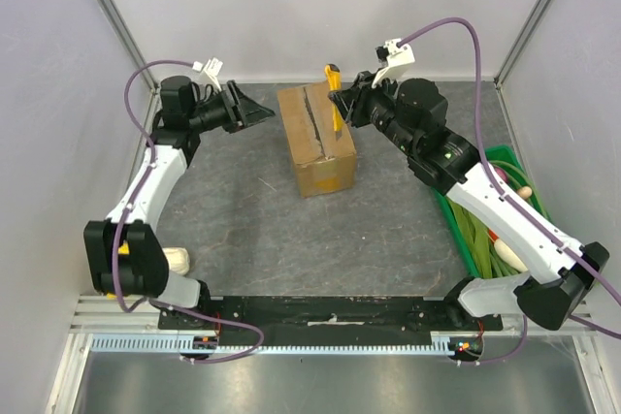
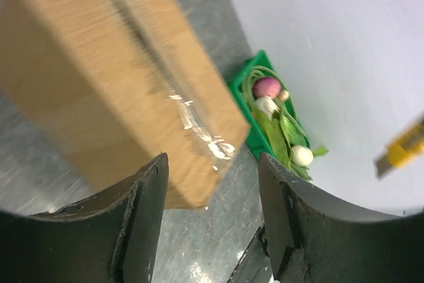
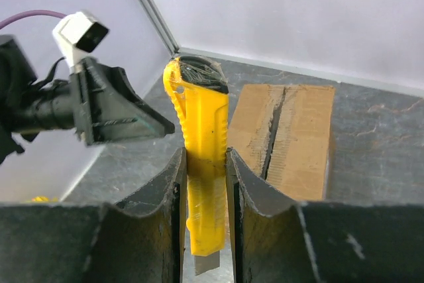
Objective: Unpack the express box
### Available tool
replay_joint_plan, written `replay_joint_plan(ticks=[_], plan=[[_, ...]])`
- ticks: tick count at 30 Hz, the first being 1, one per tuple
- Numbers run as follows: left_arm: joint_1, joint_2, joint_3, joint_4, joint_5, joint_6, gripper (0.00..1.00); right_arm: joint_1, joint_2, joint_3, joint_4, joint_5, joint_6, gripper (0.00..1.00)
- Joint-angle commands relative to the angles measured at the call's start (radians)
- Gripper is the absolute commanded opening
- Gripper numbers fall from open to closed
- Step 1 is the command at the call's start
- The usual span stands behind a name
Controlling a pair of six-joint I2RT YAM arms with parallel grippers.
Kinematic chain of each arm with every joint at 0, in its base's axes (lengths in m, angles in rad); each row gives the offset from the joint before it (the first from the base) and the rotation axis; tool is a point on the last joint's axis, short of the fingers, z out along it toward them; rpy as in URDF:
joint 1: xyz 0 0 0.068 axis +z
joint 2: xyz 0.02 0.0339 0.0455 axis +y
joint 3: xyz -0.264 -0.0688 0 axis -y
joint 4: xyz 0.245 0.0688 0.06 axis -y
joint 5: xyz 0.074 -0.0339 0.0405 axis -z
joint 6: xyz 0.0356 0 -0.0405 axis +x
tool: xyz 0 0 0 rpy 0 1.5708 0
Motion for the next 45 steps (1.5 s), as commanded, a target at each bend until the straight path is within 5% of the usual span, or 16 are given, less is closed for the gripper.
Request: replay_joint_plan(ticks=[1, 14, 26, 39, 41, 43, 45], plan=[[-0.104, -0.1, 0.031, 0.212, 0.12, 0.084, 0.64, -0.012, 0.004, 0.028, 0.03, 0.053, 0.16, 0.0], [-0.386, -0.135, 0.034, 0.226, -0.138, 0.263, 0.69, -0.014, 0.047, 0.014, 0.015, 0.06, 0.268, 0.0], [-0.472, -0.098, 0.06, 0.236, -0.207, 0.274, 0.66, -0.014, 0.054, -0.014, 0.022, 0.077, 0.266, 0.0], [-0.492, -0.029, 0.132, 0.179, -0.219, 0.285, 0.11, -0.012, 0.068, -0.021, 0.024, 0.057, 0.265, 0.0], [-0.494, -0.025, 0.147, 0.162, -0.233, 0.312, 0.02, -0.012, 0.07, -0.017, 0.007, 0.059, 0.265, 0.09], [-0.494, -0.028, 0.16, 0.114, -0.268, 0.369, 0.02, -0.012, 0.07, 0.005, -0.017, 0.075, 0.265, 0.49], [-0.494, -0.034, 0.179, 0.044, -0.319, 0.441, 0.02, -0.012, 0.07, 0.037, -0.066, 0.101, 0.266, 0.7]])
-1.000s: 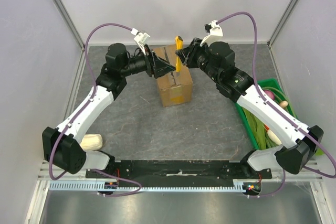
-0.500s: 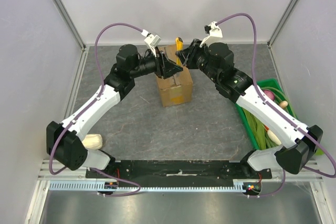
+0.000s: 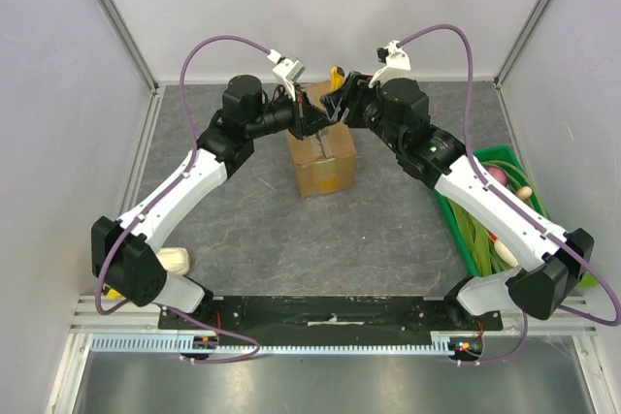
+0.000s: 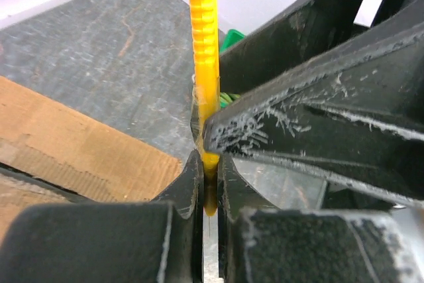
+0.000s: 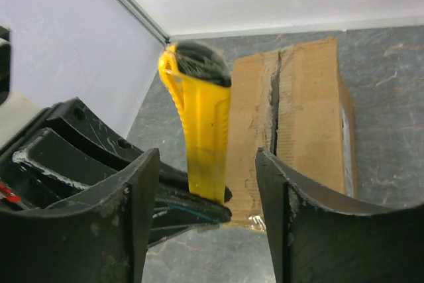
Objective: Unpack the express box
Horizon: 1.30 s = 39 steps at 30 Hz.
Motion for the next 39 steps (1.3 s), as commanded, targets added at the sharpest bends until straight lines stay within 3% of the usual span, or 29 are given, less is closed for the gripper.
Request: replay_joint_plan(ticks=[1, 4, 8, 12, 16, 24, 39], plan=[[-0.005, -0.01, 0.082, -0.097, -0.099, 0.186, 0.02, 0.006, 0.003, 0.064, -0.072, 0.058, 0.012, 0.74], [-0.014, -0.027, 0.099, -0.158, -0.181, 0.29, 0.02, 0.005, -0.001, 0.104, -0.111, 0.084, 0.01, 0.8], [-0.056, -0.039, 0.118, -0.216, -0.273, 0.433, 0.02, 0.006, 0.0, 0.17, -0.148, 0.101, 0.033, 0.8], [-0.119, -0.05, 0.104, -0.215, -0.452, 0.609, 0.02, 0.005, 0.016, 0.247, -0.187, 0.114, 0.05, 0.79], [-0.194, -0.045, 0.089, -0.172, -0.617, 0.732, 0.02, 0.003, 0.091, 0.382, -0.344, 0.173, 0.065, 0.77], [-0.264, -0.118, -0.072, 0.125, -0.761, 0.956, 0.02, -0.018, 0.121, 0.442, -0.468, 0.17, 0.119, 0.76], [-0.312, -0.142, -0.338, 0.664, -0.909, 1.269, 0.02, -0.117, 0.129, 0.453, -0.528, -0.184, 0.208, 0.7]])
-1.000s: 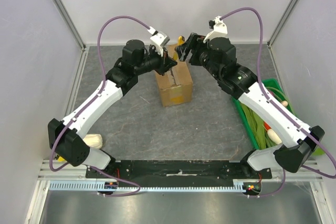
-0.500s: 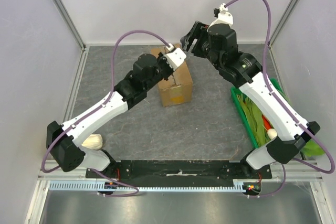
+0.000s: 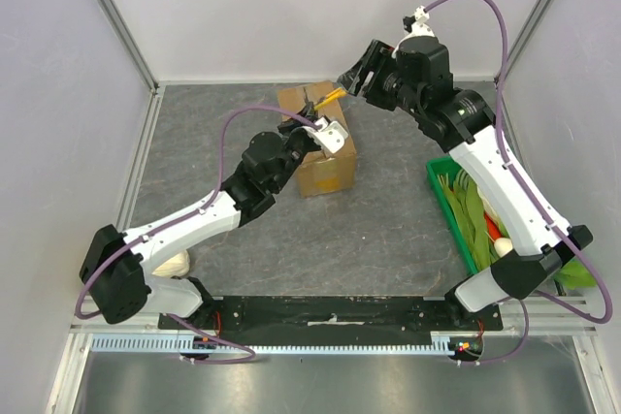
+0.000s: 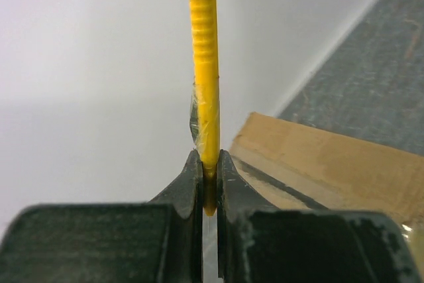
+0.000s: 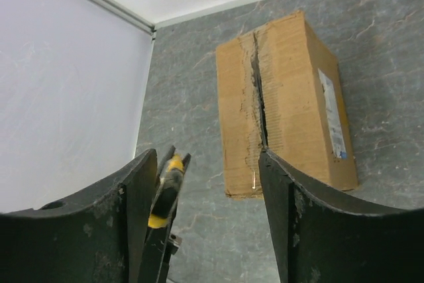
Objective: Unpack the express box
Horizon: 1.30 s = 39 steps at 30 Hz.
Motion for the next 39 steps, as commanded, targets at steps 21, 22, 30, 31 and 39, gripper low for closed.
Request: replay_joint_plan(ticks=[21, 22, 30, 31, 39], plan=[[-0.018, 0.041, -0.12, 0.541, -0.018, 0.399, 0.02, -0.01, -0.004, -0.063, 0.069, -0.194, 0.126, 0.41], [-0.02, 0.044, -0.12, 0.544, -0.018, 0.405, 0.02, -0.01, -0.006, -0.06, 0.07, -0.189, 0.126, 0.4], [-0.02, 0.055, -0.124, 0.566, -0.023, 0.412, 0.02, -0.011, 0.002, -0.054, 0.079, -0.183, 0.114, 0.04], [-0.02, 0.055, -0.123, 0.564, -0.029, 0.388, 0.04, -0.011, 0.005, -0.054, 0.079, -0.184, 0.112, 0.0], [-0.015, 0.02, -0.028, 0.425, -0.169, 0.164, 0.64, -0.017, -0.009, -0.052, 0.087, -0.135, 0.077, 0.0]])
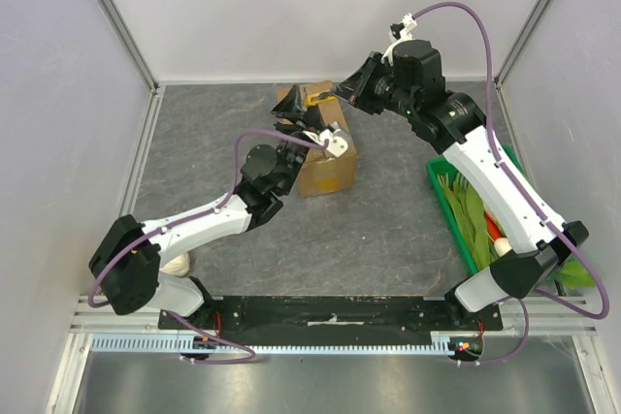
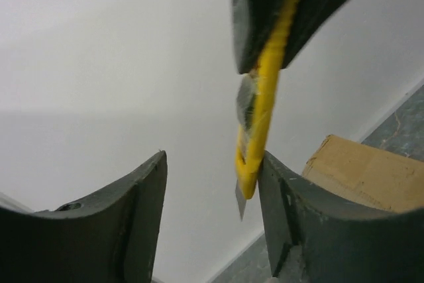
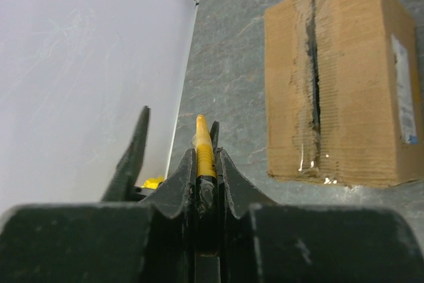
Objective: Unpack the express box
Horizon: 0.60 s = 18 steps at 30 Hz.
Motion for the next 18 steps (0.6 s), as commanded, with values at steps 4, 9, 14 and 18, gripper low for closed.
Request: replay_joint_plan(ticks=[4, 9, 14, 18], plan=[[0.039, -0.145, 0.141, -0.337, 0.003, -0.515, 0.74, -0.023, -0.02, 0.012, 0.022, 0.114, -0.084, 0.0], [0.185, -0.216, 0.273, -0.69, 0.249, -0.859, 0.77, -0.034, -0.037, -0.014, 0.064, 0.141, -0.14, 0.0], [0.385, -0.245, 0.361, -0.85, 0.611, -1.207, 0.78, -0.054, -0.06, -0.048, 0.147, 0.079, -0.221, 0.0], [0.504, -0.231, 0.405, -0.849, 0.841, -1.459, 0.8, -0.066, -0.072, -0.056, 0.218, -0.078, -0.299, 0.0]])
